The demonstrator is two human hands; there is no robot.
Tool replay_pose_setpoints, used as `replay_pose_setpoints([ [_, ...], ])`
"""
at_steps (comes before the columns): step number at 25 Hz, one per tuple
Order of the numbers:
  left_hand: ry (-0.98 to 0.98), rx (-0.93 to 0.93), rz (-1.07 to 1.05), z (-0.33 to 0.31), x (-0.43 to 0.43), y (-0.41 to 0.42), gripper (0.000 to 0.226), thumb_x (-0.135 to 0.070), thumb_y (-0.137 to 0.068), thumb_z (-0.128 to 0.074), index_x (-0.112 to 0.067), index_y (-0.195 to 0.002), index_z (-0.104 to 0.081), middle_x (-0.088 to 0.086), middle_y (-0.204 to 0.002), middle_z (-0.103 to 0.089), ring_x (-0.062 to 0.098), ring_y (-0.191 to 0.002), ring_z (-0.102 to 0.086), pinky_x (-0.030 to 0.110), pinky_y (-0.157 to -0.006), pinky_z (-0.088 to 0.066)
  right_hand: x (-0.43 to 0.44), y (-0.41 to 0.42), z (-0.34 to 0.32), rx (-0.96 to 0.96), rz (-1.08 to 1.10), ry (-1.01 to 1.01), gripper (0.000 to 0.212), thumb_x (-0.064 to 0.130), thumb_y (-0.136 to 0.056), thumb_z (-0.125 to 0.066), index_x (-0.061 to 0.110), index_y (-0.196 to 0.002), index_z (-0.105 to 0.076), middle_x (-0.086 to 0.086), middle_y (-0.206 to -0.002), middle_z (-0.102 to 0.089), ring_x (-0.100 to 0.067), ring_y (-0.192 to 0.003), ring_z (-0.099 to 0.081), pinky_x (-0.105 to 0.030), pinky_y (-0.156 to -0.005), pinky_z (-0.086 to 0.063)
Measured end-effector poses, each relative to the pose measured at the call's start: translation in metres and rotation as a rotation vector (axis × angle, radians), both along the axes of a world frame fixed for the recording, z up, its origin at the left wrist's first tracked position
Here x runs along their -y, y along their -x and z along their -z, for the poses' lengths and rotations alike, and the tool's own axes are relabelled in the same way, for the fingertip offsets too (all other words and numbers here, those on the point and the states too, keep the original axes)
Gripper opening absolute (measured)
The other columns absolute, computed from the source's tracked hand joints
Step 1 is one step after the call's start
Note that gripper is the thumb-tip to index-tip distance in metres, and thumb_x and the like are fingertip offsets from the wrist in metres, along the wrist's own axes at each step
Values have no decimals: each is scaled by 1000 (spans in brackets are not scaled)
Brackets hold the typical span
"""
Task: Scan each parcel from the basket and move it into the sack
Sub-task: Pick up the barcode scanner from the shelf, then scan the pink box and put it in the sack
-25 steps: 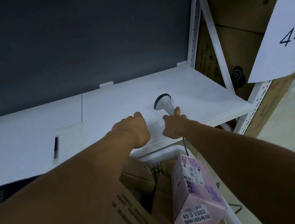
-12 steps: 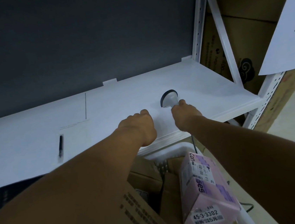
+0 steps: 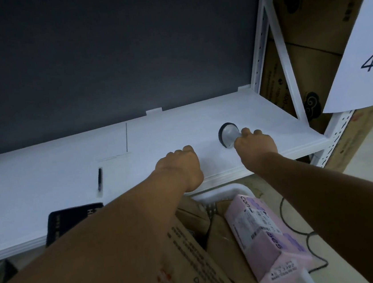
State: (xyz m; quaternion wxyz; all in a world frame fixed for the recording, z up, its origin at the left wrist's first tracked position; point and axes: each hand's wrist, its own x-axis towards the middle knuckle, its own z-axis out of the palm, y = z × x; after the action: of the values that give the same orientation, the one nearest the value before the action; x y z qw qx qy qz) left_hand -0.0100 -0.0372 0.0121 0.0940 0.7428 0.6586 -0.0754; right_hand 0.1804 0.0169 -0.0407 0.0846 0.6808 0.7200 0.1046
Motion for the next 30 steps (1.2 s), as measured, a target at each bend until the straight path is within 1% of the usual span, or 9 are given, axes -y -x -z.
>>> replay_pose_setpoints([
  [8,-19,10,0,-27,58,-4,43,-17,-97,-52,-8,-138,-40,13,-128,-54,28,-116,-52,33,-82,-38,60,-4,-14,-197,59,78,41,11,-96,-59,7,-136,-51,-13,-129,-52,-33,-115,-59,-37,-89,-50],
  [13,-41,34,3,-41,79,-12,45,-19,-98,-54,-8,-139,-40,13,-129,-54,28,-116,-53,33,-83,-39,81,-8,-34,-244,68,58,37,13,-96,-59,11,-133,-54,-10,-125,-54,-31,-109,-62,-36,-88,-51],
  [16,-32,71,15,-47,95,-24,47,-23,-98,-56,-8,-140,-40,13,-132,-53,29,-120,-52,35,-88,-41,95,-13,-49,-240,67,34,35,16,-95,-61,13,-130,-57,-8,-123,-56,-29,-106,-64,-35,-87,-52],
  [18,-5,85,47,-41,107,-38,49,-29,-98,-58,-9,-140,-42,13,-133,-52,30,-123,-51,38,-92,-42,107,-17,-54,-240,71,33,33,16,-96,-61,13,-129,-58,-8,-122,-57,-28,-105,-65,-34,-85,-51],
  [20,7,93,88,-28,118,-59,48,-35,-98,-59,-12,-137,-47,11,-132,-53,30,-123,-52,37,-90,-42,119,-22,-56,-240,71,25,33,17,-96,-63,13,-129,-59,-8,-123,-58,-28,-106,-65,-35,-87,-52],
  [23,88,185,66,2,123,-88,41,-33,-97,-57,-12,-132,-53,12,-132,-56,30,-121,-56,38,-92,-48,130,-25,-52,-244,66,51,35,11,-95,-62,11,-130,-59,-10,-126,-57,-30,-109,-65,-37,-88,-52],
  [26,190,266,-49,32,122,-108,33,-28,-99,-52,-11,-125,-60,9,-124,-63,28,-112,-62,35,-90,-52,139,-34,-36,-243,61,95,33,11,-96,-57,10,-129,-56,-11,-123,-55,-32,-106,-65,-36,-76,-45],
  [28,252,254,-65,52,118,-116,37,-29,-102,-44,-14,-133,-57,8,-133,-61,28,-119,-59,39,-102,-49,140,-42,-21,-274,55,113,36,13,-95,-55,10,-131,-51,-13,-124,-52,-33,-104,-64,-36,-74,-41],
  [30,318,323,-144,66,118,-127,43,-35,-106,-39,-17,-144,-48,6,-144,-53,27,-128,-54,36,-108,-44,139,-50,-7,-345,87,123,43,14,-94,-55,8,-135,-44,-17,-126,-52,-36,-105,-63,-36,-74,-42],
])
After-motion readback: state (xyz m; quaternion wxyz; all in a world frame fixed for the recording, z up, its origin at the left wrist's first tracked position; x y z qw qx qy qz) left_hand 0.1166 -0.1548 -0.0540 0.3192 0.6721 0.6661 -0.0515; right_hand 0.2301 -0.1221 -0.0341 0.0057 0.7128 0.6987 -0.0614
